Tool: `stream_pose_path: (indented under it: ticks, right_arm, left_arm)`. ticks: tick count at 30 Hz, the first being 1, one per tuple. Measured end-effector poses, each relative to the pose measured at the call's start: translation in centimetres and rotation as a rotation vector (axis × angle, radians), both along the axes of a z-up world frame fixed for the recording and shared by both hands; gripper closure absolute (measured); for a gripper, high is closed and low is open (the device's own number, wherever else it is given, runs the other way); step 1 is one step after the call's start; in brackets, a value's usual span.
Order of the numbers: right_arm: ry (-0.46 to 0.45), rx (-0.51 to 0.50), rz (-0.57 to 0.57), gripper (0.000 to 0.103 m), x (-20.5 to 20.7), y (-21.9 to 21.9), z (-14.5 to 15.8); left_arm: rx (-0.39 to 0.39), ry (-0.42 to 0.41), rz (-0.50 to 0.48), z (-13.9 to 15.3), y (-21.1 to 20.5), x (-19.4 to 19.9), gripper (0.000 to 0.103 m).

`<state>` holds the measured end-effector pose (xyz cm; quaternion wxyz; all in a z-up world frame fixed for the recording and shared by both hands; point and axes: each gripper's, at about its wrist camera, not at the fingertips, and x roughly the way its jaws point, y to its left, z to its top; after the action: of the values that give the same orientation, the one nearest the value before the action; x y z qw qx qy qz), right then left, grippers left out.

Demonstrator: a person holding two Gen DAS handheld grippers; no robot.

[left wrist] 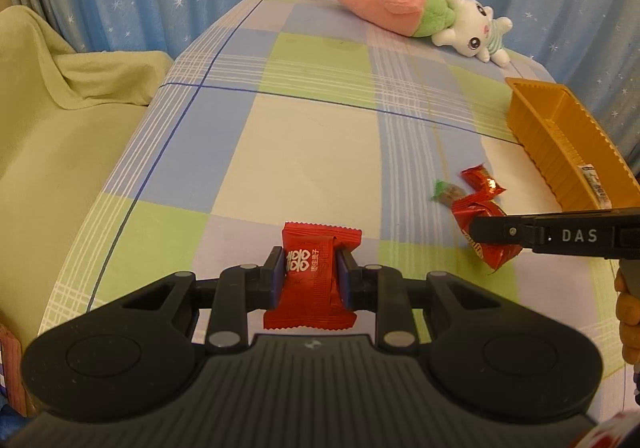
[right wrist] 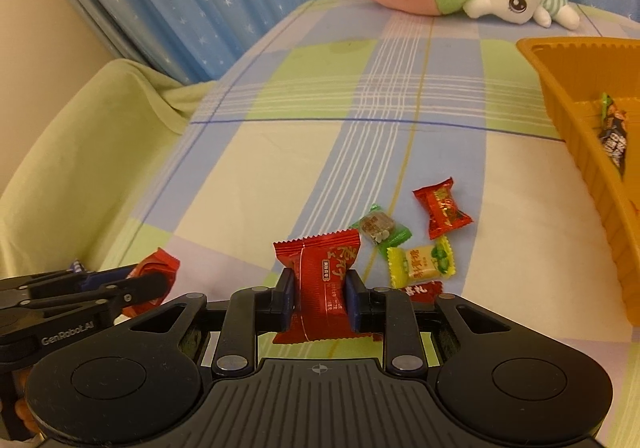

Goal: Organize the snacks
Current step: 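Carry both red candies over the orange tray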

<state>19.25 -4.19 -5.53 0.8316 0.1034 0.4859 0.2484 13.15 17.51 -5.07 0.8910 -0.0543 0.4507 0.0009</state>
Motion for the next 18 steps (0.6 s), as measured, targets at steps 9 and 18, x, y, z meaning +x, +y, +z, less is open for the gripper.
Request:
stream_pose_path:
  ticks: [9, 18]
  right_arm:
    - [-0.01, 0.023, -0.014, 0.077, -2.8, -4.0, 1.3]
    - [-0.007, 0.039, -0.083, 0.077, -5.3, -9.0, 1.9]
  left_arm:
    - [-0.019, -0.026, -0.053, 1.3, -3.4, -1.1, 0.079]
    - [-0.034, -0.043, -0.137, 2.5, -8.1, -1.6, 0.079]
